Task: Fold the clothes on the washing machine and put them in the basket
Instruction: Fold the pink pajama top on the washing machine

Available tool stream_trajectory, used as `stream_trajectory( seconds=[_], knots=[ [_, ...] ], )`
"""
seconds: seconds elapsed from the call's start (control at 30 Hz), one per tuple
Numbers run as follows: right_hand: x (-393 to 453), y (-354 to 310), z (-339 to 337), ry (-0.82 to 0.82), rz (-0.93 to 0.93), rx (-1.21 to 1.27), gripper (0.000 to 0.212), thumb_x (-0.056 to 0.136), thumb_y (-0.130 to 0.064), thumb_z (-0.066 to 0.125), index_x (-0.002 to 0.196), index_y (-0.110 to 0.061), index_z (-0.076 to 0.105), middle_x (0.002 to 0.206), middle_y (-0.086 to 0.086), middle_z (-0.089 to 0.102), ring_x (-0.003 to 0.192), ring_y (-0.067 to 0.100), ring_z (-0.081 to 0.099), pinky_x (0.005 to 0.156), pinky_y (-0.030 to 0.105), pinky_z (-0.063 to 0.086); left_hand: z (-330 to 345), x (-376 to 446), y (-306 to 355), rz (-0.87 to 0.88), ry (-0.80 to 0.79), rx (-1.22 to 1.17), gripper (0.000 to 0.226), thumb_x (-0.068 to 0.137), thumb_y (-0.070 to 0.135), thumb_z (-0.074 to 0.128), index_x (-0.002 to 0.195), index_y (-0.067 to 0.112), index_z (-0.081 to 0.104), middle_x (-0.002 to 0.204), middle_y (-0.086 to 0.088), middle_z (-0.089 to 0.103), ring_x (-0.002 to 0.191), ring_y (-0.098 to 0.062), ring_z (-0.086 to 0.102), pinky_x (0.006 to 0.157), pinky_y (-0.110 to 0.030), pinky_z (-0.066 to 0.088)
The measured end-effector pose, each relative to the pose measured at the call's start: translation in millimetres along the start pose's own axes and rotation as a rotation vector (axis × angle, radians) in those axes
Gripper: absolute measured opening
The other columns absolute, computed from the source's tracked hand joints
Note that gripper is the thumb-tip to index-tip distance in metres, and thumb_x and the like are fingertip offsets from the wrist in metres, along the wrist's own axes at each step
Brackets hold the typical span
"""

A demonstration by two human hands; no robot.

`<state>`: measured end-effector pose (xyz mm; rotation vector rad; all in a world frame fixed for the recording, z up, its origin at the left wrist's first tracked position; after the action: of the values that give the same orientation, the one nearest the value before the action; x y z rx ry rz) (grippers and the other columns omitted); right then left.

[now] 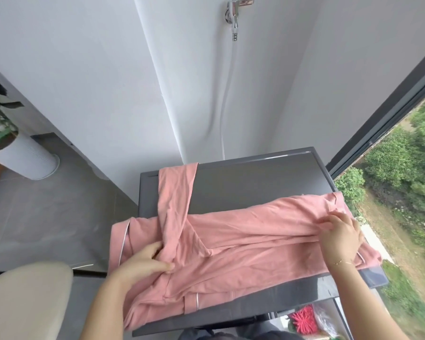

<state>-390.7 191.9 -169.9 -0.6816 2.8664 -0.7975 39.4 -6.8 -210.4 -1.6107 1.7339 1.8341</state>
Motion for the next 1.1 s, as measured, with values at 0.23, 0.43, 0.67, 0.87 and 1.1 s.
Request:
stream_trajectory(
  seconds=[0.23,0.43,0.67,0.87,1.1],
  knots=[
    [-16,-139,53,-0.361,-0.110,0.354,0.033,0.079,0.003,0.042,0.082,-0.016,0.069,0.093,0.002,0.068,0.092,0.018,0.059,0.080,0.026,0.040,-31,10,10,-0.024,0.174,-0.148,0.062,0.057,0.069,0.072,0.110,0.044,0.053,0.110,0.010,0.069,0.099,-0.013,0.067,0.100,-0.044,0.047],
    [-55,-224,163,-0.890,0.312,0.624,0.017,0.093,-0.005,0.052,0.102,0.004,0.063,0.099,0.022,0.065,0.078,0.026,0.063,0.075,0.030,0.055,-12,21,27,0.095,0.161,0.108,0.038,0.078,0.034,0.072,0.112,0.028,0.058,0.121,0.006,0.051,0.102,-0.006,0.055,0.091,-0.021,0.042],
    [-104,-286,226,-1.319,0.669,0.860,0.044,0.095,-0.032,0.057,0.127,-0.003,0.053,0.114,0.012,0.063,0.102,0.027,0.061,0.086,0.039,0.048,-7,20,19,0.099,0.054,-0.058,0.014,0.098,0.019,0.050,0.090,0.013,0.059,0.102,0.002,0.052,0.081,-0.011,0.048,0.069,-0.025,0.038],
    [-76,-318,207,-1.087,0.800,1.326,0.030,0.091,-0.028,0.061,0.114,-0.010,0.067,0.101,0.011,0.072,0.094,0.027,0.067,0.081,0.040,0.051,-7,12,10,0.085,-0.059,-0.202,0.022,0.100,0.029,0.049,0.115,0.021,0.064,0.125,0.014,0.056,0.097,-0.004,0.056,0.076,-0.016,0.041],
    [-4,-293,78,-0.657,0.403,1.560,0.043,0.085,-0.033,0.059,0.119,-0.007,0.064,0.108,0.008,0.067,0.104,0.023,0.066,0.092,0.034,0.052,-2,4,6,0.065,-0.238,-0.269,0.041,0.080,0.045,0.066,0.113,0.022,0.068,0.118,0.004,0.069,0.114,-0.012,0.060,0.105,-0.029,0.035]
  ],
)
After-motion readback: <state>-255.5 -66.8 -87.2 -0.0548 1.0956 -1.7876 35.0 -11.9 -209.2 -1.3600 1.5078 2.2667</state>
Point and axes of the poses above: each hand's wrist, its own x-axis towards the middle knuckle, its own z-axis out of the palm, y = z × x, the point moved 10 cm from there along x, towards the middle knuckle
